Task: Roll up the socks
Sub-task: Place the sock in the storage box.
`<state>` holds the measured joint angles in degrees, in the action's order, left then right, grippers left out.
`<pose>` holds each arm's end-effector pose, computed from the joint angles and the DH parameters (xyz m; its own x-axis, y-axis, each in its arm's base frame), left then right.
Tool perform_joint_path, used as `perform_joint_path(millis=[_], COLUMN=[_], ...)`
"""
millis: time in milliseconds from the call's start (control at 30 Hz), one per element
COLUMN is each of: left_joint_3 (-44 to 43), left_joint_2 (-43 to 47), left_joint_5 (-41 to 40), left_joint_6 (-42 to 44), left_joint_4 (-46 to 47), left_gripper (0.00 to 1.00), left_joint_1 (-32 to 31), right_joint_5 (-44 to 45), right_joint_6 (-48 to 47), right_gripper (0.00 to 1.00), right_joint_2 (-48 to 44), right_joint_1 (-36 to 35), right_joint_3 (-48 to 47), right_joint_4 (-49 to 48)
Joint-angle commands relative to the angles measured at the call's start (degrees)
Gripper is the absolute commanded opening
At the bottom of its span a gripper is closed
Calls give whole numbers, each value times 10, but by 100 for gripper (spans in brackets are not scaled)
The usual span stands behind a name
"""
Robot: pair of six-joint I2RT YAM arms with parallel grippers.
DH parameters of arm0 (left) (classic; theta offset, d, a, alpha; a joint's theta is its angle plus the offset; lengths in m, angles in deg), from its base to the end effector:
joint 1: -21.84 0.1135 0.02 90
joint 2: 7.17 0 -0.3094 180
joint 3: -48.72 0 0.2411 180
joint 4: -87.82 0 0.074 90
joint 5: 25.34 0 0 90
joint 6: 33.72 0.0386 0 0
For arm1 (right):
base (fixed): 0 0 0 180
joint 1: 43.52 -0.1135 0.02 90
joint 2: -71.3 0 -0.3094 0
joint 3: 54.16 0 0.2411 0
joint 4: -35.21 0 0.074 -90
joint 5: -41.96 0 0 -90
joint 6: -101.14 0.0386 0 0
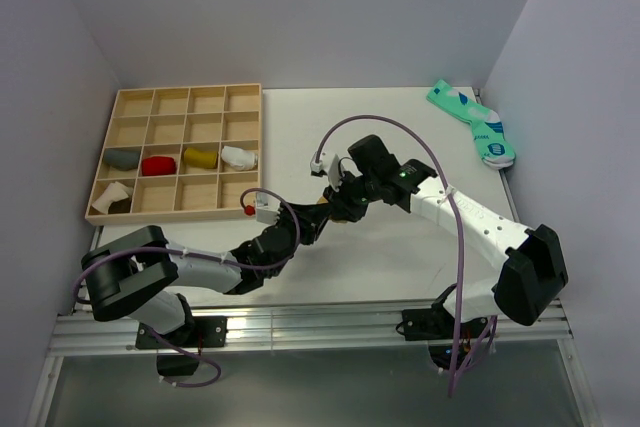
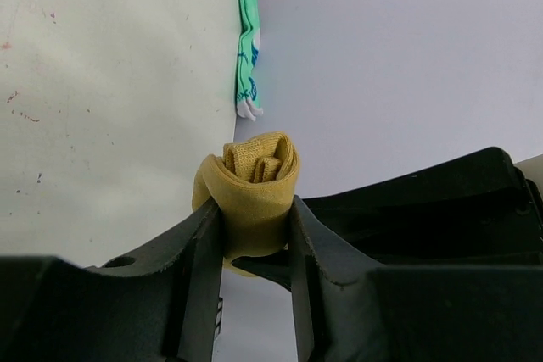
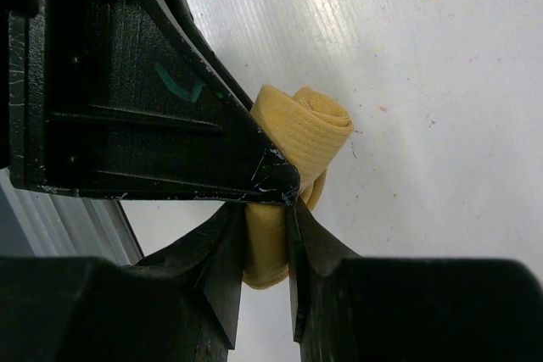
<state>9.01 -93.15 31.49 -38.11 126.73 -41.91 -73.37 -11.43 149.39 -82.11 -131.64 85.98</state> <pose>0.1385 -0.2332 0.2343 -0.5049 -0.8632 0.0060 -0.0956 0.0490 -0.9942 0.1970 0.1783 0.3286 -0.2674 -0.6572 -0.7046 -0.9477 0.3115 0.0691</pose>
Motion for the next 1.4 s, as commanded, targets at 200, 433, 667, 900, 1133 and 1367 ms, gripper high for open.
perform_joint_path(millis=[200, 433, 667, 900, 1133, 1367], left_joint_3=[-11, -10, -12, -2, 50, 37], left_joint_2=[9, 28, 67, 120, 298, 461], left_joint_5=[19, 21, 25, 14, 70, 150], left_joint_6=[42, 72, 106, 123, 165, 239], left_joint_4=[42, 14, -36, -79, -230, -440], left_gripper=[5, 0, 0, 0, 0, 0], left_joint_1=[11, 15, 28, 38, 113, 370], right_joint_5=[-79, -61, -15, 12, 28, -8], right_joint_6=[-12, -9, -13, -11, -32, -75], right_gripper=[5, 28, 51, 56, 58, 58], right_joint_2=[7, -11, -42, -76, -101, -79], right_joint_1=[-16, -15, -14, -12, 33, 112], right_joint_3=[-21, -25, -16, 0, 0, -32], right_joint_4=[37, 50, 71, 80, 104, 115])
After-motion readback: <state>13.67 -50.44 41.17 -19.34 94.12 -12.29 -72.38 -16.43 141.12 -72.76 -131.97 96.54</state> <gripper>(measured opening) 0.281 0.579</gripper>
